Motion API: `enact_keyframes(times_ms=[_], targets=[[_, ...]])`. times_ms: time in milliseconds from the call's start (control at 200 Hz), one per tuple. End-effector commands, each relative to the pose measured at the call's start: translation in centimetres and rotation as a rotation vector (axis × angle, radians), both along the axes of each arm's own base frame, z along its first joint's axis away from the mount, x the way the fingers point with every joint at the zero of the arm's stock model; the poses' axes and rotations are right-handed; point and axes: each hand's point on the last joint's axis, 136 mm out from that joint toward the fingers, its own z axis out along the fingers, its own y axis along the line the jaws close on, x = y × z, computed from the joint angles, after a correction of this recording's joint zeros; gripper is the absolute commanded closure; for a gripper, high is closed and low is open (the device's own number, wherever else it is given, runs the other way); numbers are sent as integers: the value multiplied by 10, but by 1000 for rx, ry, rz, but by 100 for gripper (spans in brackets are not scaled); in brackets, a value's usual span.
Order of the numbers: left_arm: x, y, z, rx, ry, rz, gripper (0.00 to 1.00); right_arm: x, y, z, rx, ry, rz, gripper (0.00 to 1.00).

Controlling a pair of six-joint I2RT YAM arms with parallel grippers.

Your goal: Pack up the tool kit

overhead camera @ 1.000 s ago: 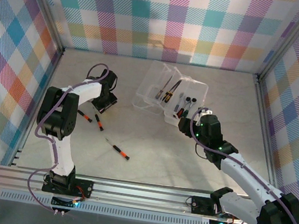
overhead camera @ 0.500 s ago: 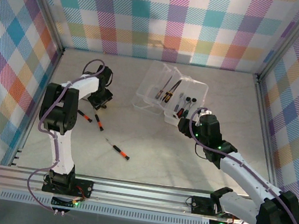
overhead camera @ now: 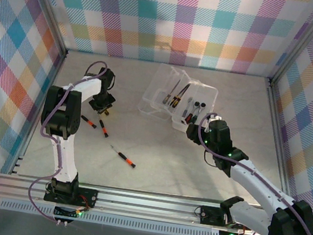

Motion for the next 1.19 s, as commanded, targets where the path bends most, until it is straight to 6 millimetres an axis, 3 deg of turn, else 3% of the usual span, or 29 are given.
enact_keyframes(times_ms=[0, 205, 335, 510, 760, 880, 1085, 1190], targets=[[22, -20, 2, -48, -71, -92, 86, 6, 3, 13, 18, -28, -4, 45], [17, -47, 16, -60, -135, -219, 95, 5, 2, 14, 15, -30, -7, 45], [8, -58, 37, -58, -218, -279, 95, 5, 2, 14, 20, -31, -7, 45], [-14, -72, 66, -32, -298, -357, 95, 3, 2, 16, 33, -32, -4, 45], [-45, -105, 101, 54, -380, -504, 97, 3, 1, 16, 41, -41, -14, 45], [-59, -123, 128, 108, -453, -581, 97, 5, 3, 14, 48, -25, -11, 45], [-86, -171, 182, 115, -648, -798, 97, 3, 29, 37, 162, -4, 95, 45], [-105, -205, 192, 46, -718, -941, 96, 0, 53, 59, 265, 21, 189, 45]])
